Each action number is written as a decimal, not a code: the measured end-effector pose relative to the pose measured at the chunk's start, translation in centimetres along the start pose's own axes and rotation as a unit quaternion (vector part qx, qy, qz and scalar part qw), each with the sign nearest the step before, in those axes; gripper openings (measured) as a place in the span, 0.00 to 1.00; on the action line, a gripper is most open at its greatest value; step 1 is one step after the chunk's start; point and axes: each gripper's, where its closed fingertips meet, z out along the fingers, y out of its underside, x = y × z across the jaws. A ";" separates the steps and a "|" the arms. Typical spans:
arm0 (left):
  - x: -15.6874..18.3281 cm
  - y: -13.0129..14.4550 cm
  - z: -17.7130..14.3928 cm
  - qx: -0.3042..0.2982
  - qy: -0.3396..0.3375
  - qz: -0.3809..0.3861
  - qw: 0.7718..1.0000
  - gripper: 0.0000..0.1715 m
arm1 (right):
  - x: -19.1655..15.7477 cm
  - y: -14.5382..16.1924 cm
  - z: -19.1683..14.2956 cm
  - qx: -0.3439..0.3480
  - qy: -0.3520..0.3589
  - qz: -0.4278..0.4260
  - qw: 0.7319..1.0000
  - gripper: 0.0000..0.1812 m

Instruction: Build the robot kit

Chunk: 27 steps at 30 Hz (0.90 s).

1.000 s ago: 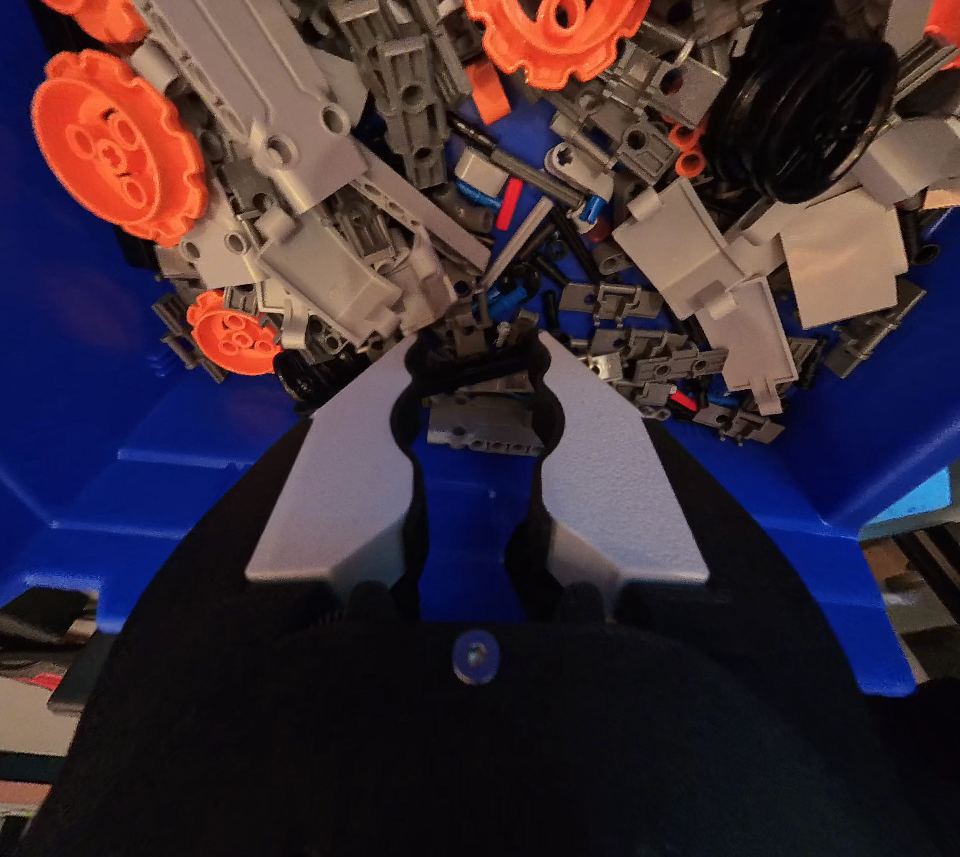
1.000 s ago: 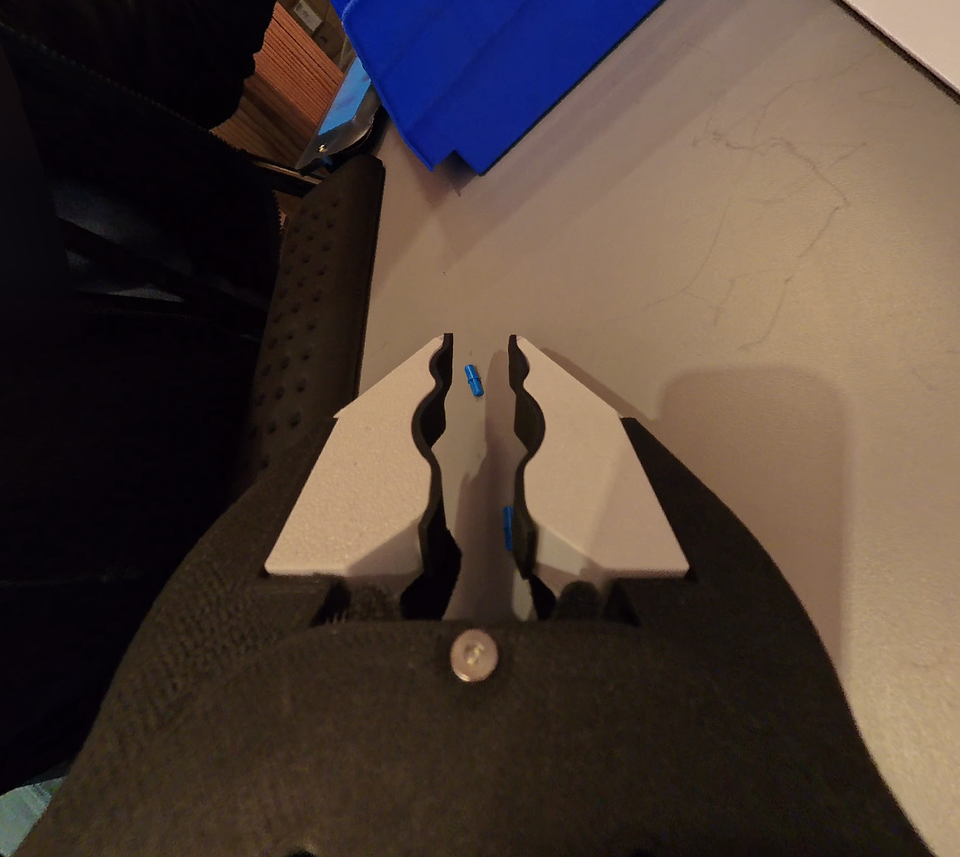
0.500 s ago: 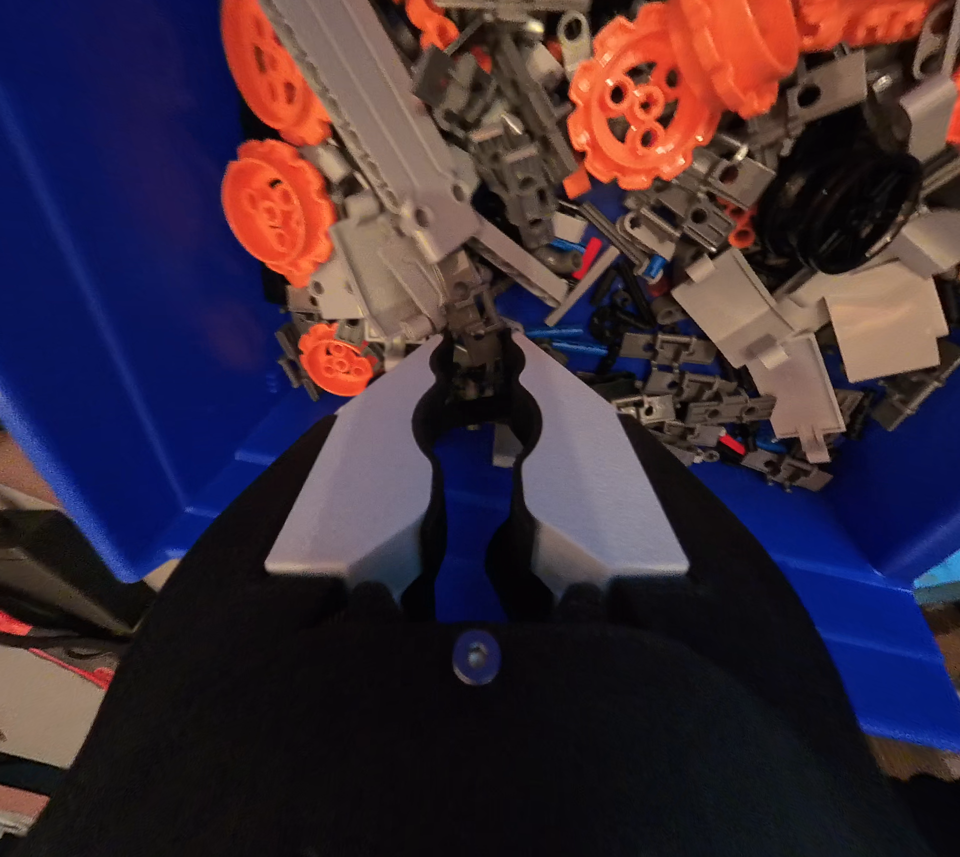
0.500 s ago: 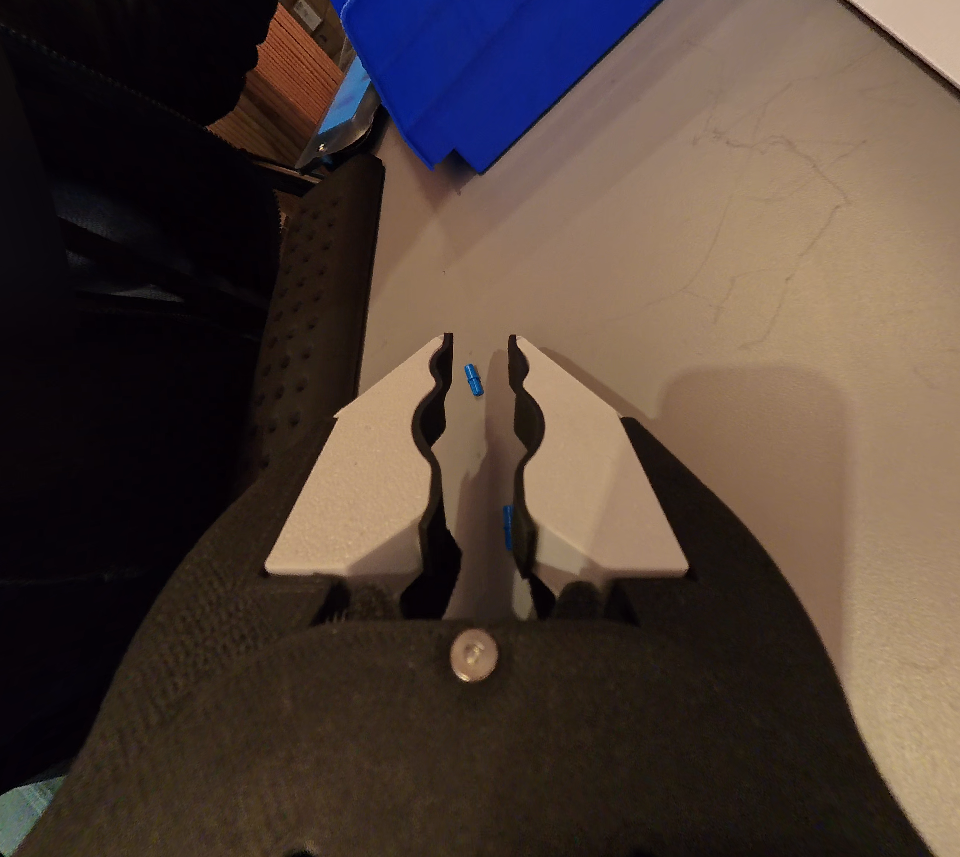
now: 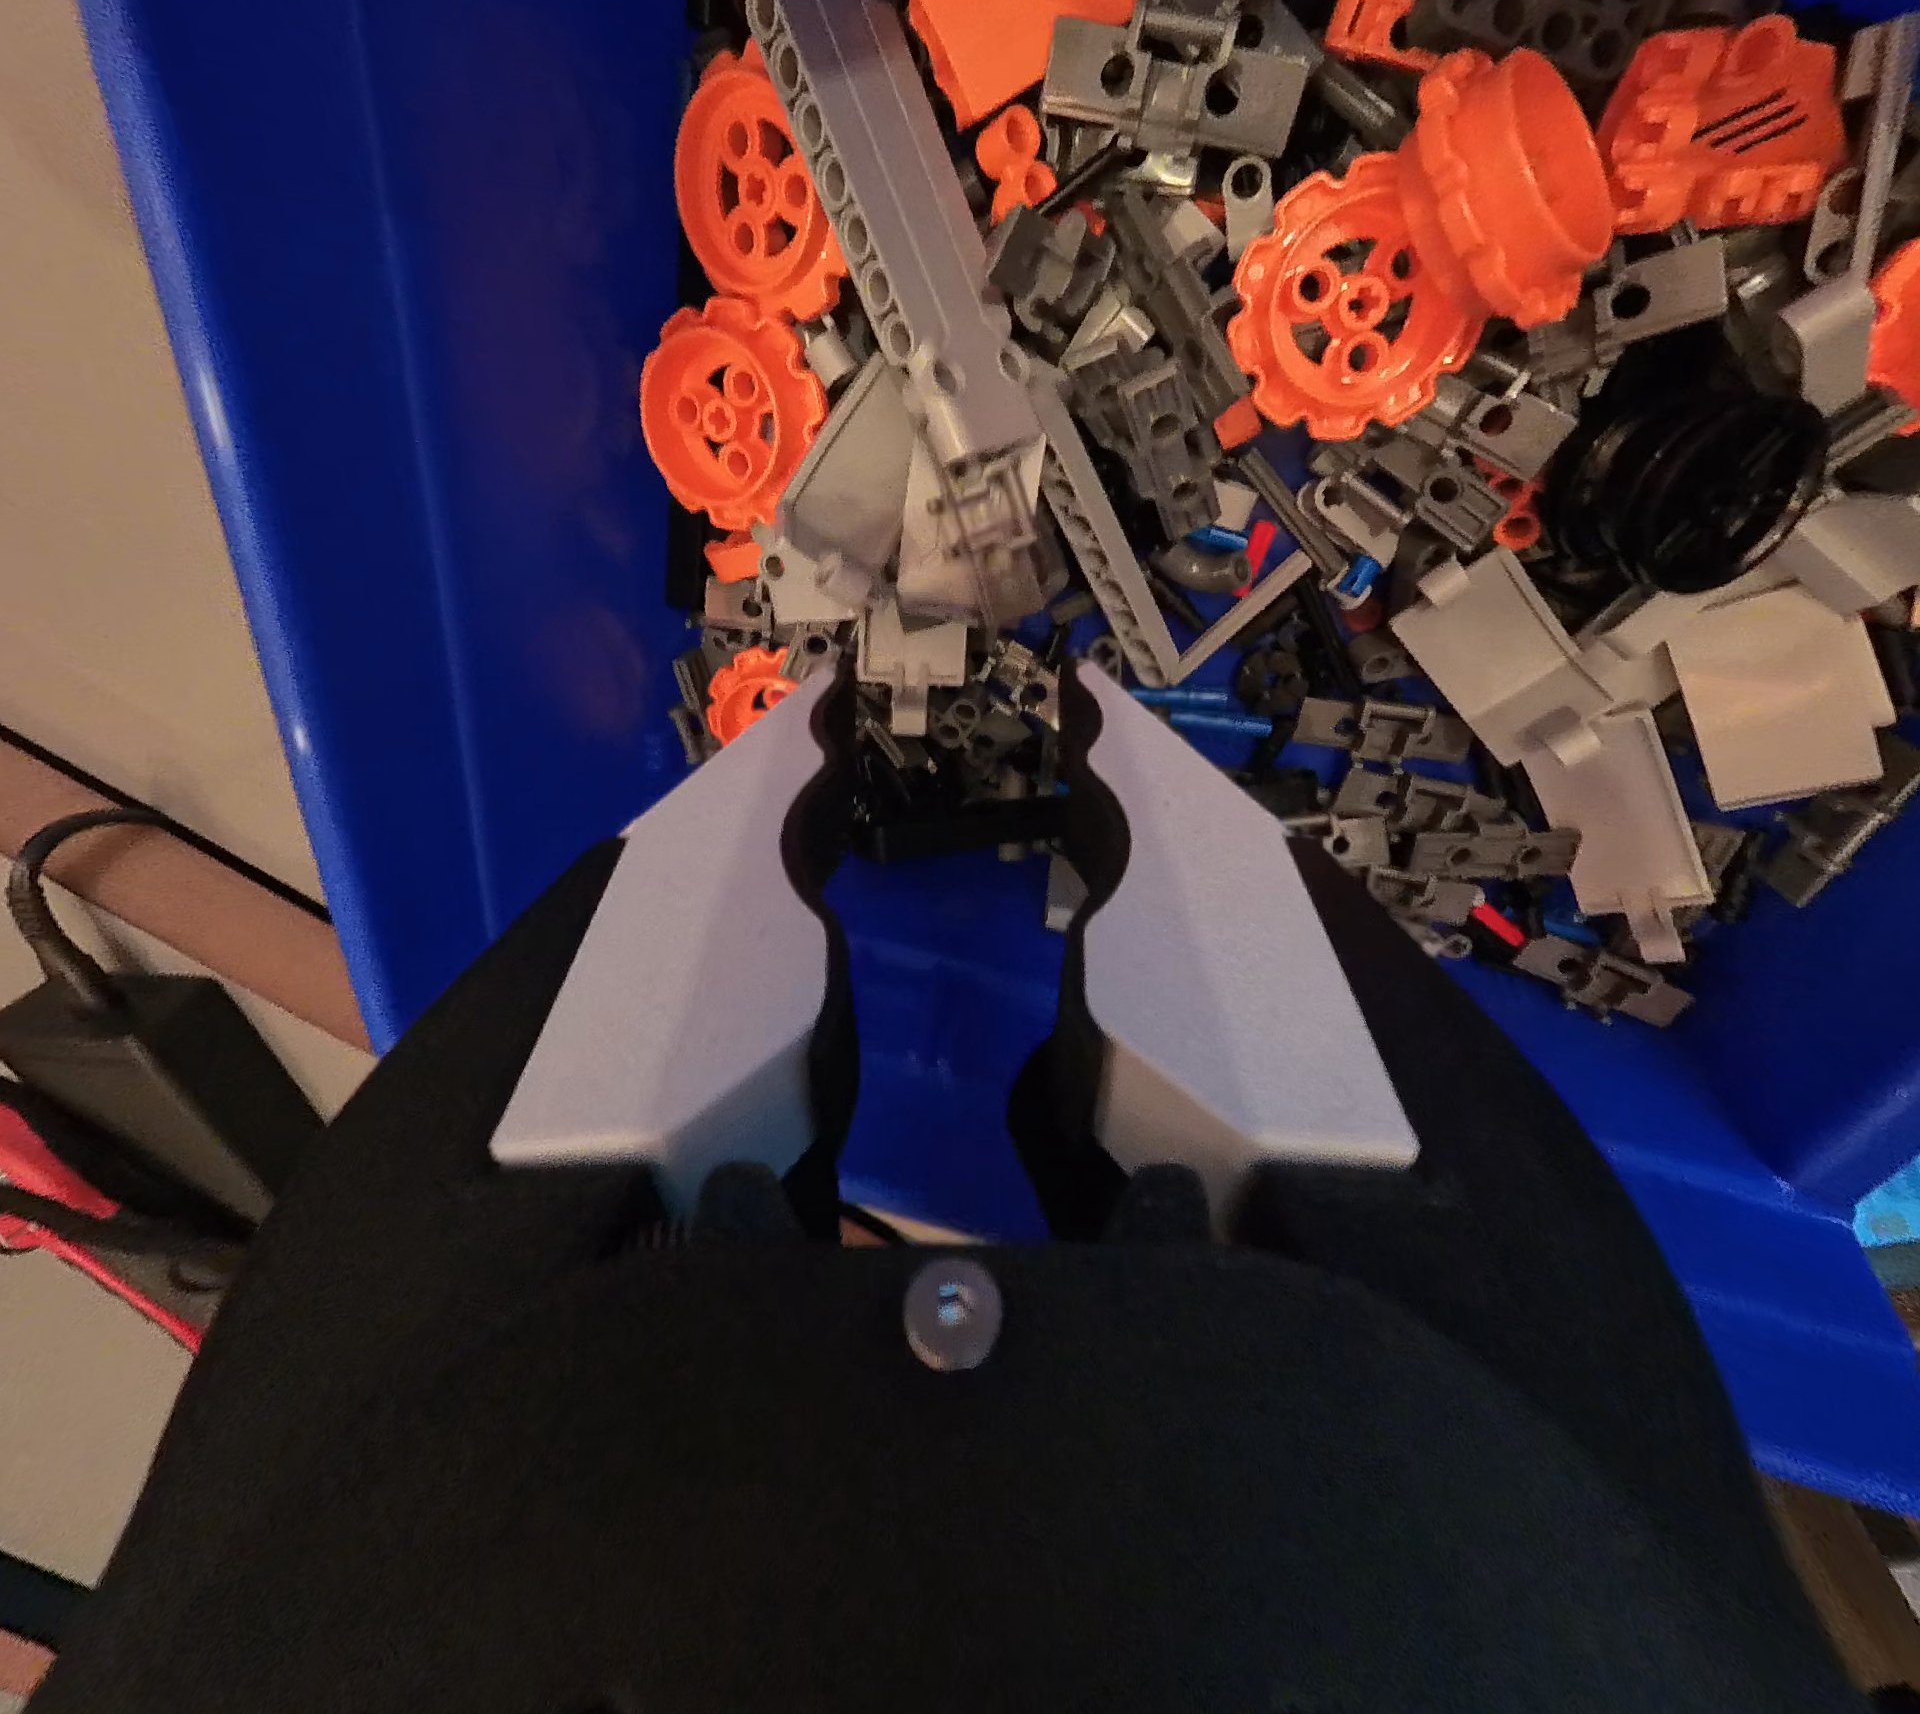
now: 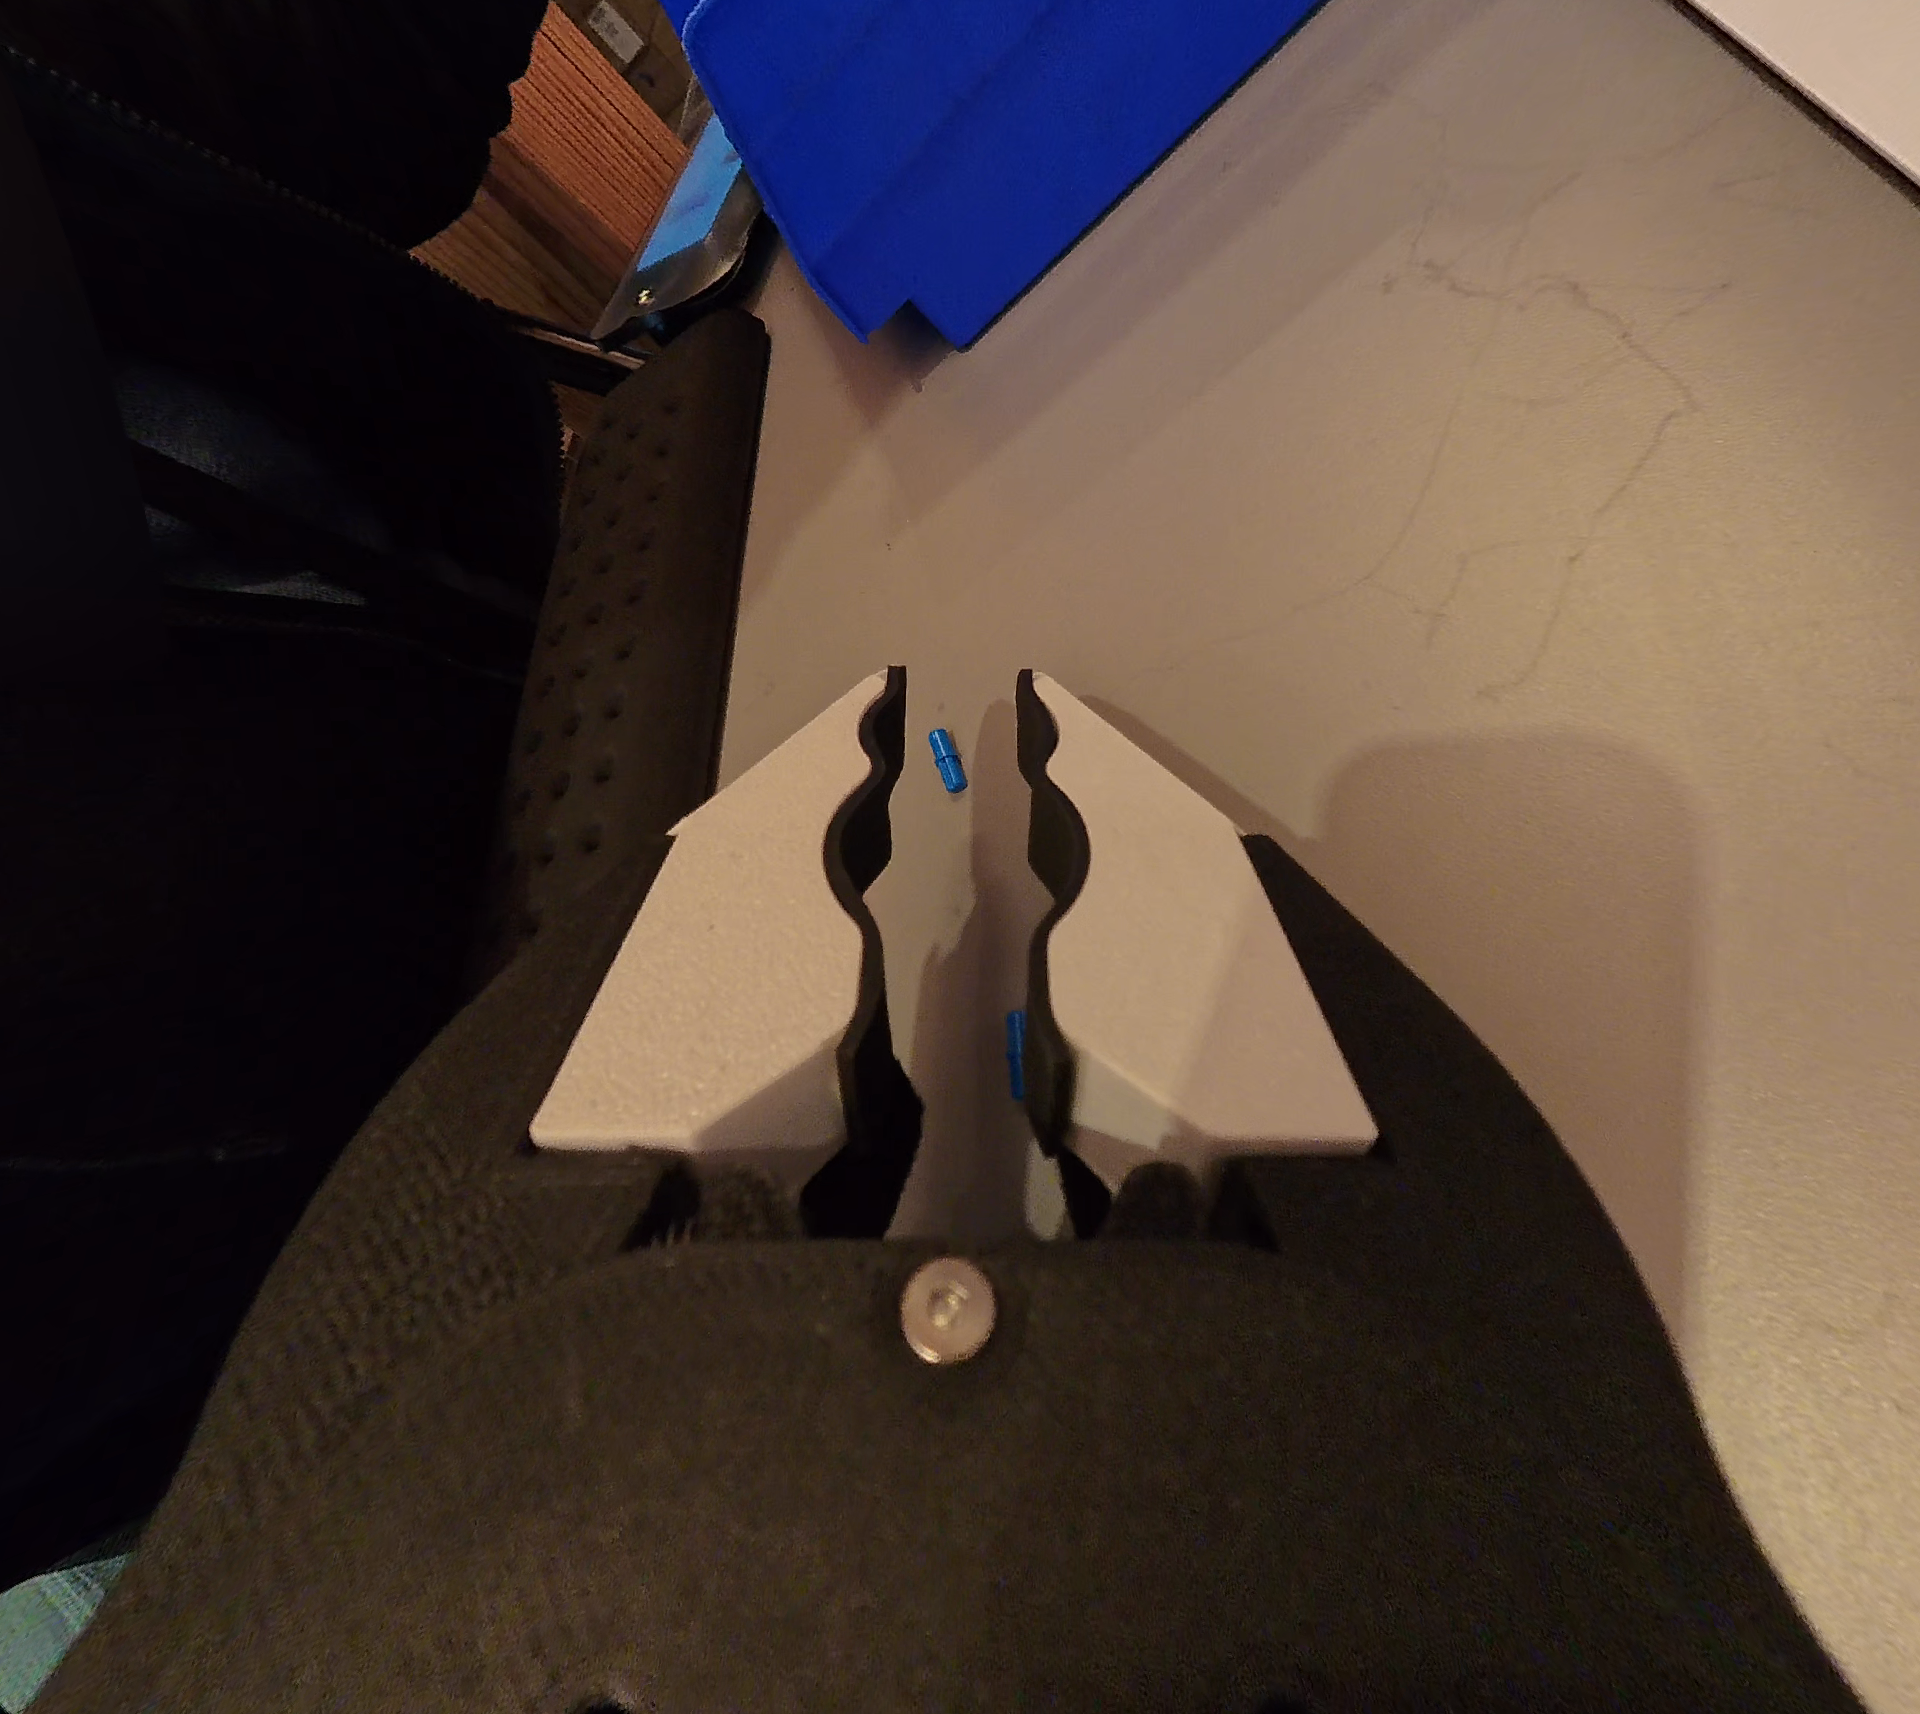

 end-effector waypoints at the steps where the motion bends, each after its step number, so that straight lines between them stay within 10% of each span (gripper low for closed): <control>1: 0.0 0.3 -0.2 -0.003 0.000 -0.001 1.000 0.22 | 0.0 0.0 0.0 0.000 0.000 0.000 1.000 0.10; 15: 5.0 4.8 -1.0 -0.122 0.078 0.056 0.988 0.25 | 0.0 0.0 0.0 0.000 0.000 0.000 1.000 0.10; 27: 7.0 7.0 0.3 -0.252 0.063 0.060 0.964 0.60 | -0.1 0.0 0.0 0.001 -0.002 0.000 1.000 0.10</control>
